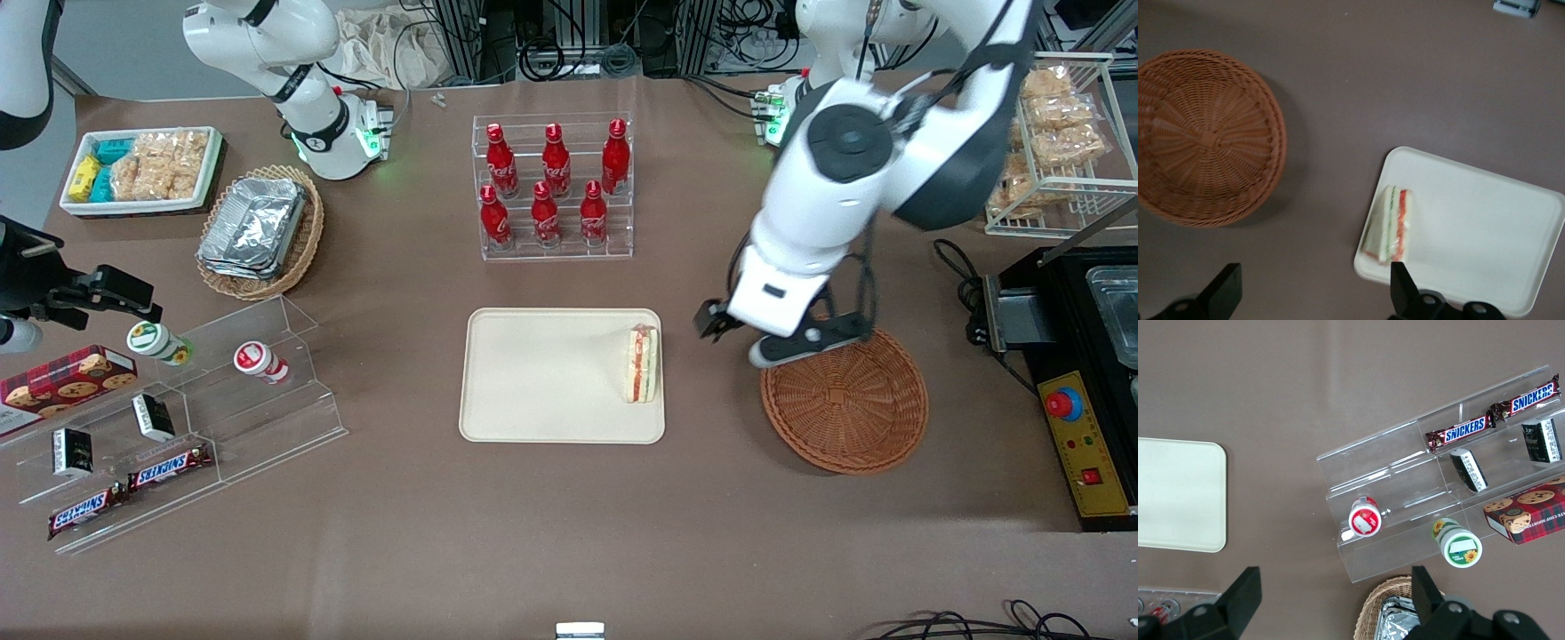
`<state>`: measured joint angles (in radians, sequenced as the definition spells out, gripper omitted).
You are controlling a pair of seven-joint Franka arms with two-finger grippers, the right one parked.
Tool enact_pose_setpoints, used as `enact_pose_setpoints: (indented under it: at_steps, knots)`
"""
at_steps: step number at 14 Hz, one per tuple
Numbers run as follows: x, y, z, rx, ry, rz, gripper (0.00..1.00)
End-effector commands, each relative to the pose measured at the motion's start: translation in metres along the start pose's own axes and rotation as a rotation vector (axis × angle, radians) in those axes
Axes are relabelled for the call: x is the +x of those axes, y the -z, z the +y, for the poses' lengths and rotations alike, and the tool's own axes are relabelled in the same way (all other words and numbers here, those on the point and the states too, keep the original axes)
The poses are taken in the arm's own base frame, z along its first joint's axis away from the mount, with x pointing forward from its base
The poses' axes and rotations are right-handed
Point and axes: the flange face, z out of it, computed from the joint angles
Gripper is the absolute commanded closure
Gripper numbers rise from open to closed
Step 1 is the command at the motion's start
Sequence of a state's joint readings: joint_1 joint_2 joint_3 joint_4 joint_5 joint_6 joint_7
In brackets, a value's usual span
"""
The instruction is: Place sandwich from basket to tray
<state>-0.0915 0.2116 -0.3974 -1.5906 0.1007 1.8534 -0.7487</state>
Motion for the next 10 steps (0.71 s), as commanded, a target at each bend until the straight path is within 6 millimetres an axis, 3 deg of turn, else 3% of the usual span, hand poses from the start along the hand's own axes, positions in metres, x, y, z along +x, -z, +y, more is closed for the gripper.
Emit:
enact_pose_setpoints:
  at_steps: [1,4,5,7,10]
  knots:
    - [0.013,0.042,-0.072,-0.002,-0.088,-0.082,0.0]
    - [0.017,0.076,-0.163,0.05,-0.18,-0.18,0.0]
    - [0.016,0.085,-0.184,0.053,-0.182,-0.192,0.0]
    - [0.015,0.099,-0.213,0.028,-0.19,-0.199,0.0]
    - [0.018,0.106,-0.225,0.018,-0.206,-0.193,0.0]
